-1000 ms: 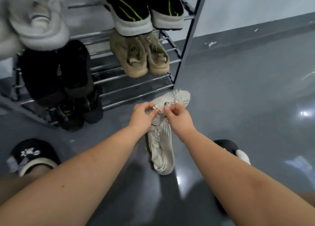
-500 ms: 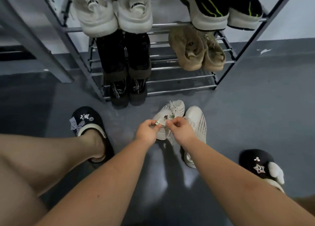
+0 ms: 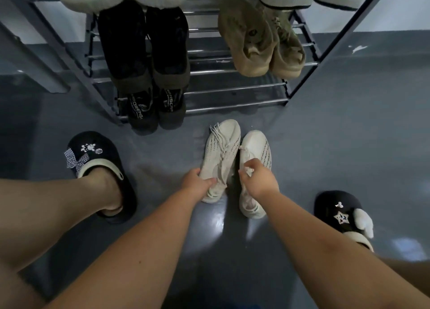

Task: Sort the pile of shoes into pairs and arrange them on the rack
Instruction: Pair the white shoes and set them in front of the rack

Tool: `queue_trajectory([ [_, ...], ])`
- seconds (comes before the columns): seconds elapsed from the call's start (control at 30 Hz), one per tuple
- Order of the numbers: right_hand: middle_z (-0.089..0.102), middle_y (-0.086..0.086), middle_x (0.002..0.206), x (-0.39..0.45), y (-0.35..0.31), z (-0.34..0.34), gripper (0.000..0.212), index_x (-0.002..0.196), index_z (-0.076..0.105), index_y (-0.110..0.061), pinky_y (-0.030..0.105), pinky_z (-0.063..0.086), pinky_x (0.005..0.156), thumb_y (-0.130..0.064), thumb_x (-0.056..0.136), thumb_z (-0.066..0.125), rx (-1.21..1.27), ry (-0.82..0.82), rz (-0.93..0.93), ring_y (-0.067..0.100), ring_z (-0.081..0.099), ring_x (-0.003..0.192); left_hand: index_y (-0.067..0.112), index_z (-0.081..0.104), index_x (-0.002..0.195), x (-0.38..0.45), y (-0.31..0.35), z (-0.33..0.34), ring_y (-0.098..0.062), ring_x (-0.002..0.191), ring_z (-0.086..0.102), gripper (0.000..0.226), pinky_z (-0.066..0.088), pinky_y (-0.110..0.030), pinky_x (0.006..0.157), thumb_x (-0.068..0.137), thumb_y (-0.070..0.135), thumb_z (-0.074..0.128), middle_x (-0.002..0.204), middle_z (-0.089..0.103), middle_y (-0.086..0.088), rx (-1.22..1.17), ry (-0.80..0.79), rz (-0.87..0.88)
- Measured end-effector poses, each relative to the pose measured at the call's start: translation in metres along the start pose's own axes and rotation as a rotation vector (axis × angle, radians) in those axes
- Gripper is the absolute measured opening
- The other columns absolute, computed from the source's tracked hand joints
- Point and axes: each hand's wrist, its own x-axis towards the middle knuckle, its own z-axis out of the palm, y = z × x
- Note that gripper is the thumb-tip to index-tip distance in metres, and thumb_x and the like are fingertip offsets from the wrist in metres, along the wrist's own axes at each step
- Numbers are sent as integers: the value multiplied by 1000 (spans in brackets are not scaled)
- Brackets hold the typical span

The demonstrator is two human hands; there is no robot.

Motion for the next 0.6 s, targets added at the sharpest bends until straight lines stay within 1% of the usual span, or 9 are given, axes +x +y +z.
queue_trajectory([
  [0.03,57,7,125,3,7,-3,36,125,47,-19,34,42,82,-32,91,52,-4,18,33,30,57,110,6,55,124,2,-1,1,-18,96,57,51,39,-21,79,77,18,74,121,62,-11,-5,-10,-5],
  [0.1,49,10,134,6,23,-9,48,130,41,-16,38,43,89,-37,90,56,-15,15,138,32,52,117,8,55,122,7,-6,6,-18,100,59,56,42,-23,84,73,24,77,122,62,-9,-16,-58,-25],
  [0.2,42,17,138,7,44,-9,71,138,30,-5,42,45,97,-47,88,56,19,-111,417,35,49,122,10,46,128,9,-13,17,-22,111,56,72,41,-27,93,68,27,81,126,57,-6,-30,-88,-52],
  [0.3,50,18,135,0,55,2,81,137,31,2,40,52,75,-51,84,60,288,-223,616,36,55,117,9,35,135,11,-17,25,-26,119,51,84,39,-35,103,68,26,81,133,51,-9,-50,-59,-94],
  [0.37,51,16,133,-4,61,9,81,135,36,0,39,52,77,-48,79,69,437,-189,632,33,56,112,11,33,137,13,-17,27,-28,120,51,86,41,-43,103,68,32,80,134,51,-9,-49,-26,-144],
  [0.47,62,14,116,-5,62,15,71,125,51,1,26,44,56,-40,74,77,596,-188,577,21,56,74,12,32,139,13,-17,31,-28,121,50,86,42,-46,102,71,38,77,137,48,-8,-81,-34,-189],
  [0.5,65,14,112,-6,60,17,65,120,56,1,25,44,53,-37,73,79,648,-188,559,20,58,72,12,33,139,11,-18,33,-28,121,50,85,42,-45,102,72,40,76,138,48,-7,-97,-50,-199],
  [0.53,66,14,110,-6,59,18,61,117,59,1,28,49,55,-33,72,80,686,-182,548,23,62,78,13,36,138,10,-18,35,-27,120,51,82,42,-45,102,72,42,75,137,50,-6,-107,-66,-206],
  [0.6,67,15,111,-9,58,18,62,117,59,1,37,57,71,-30,69,83,707,-165,552,27,65,93,14,42,133,8,-20,36,-24,116,54,75,45,-41,99,72,45,74,132,54,-4,-126,-99,-220],
])
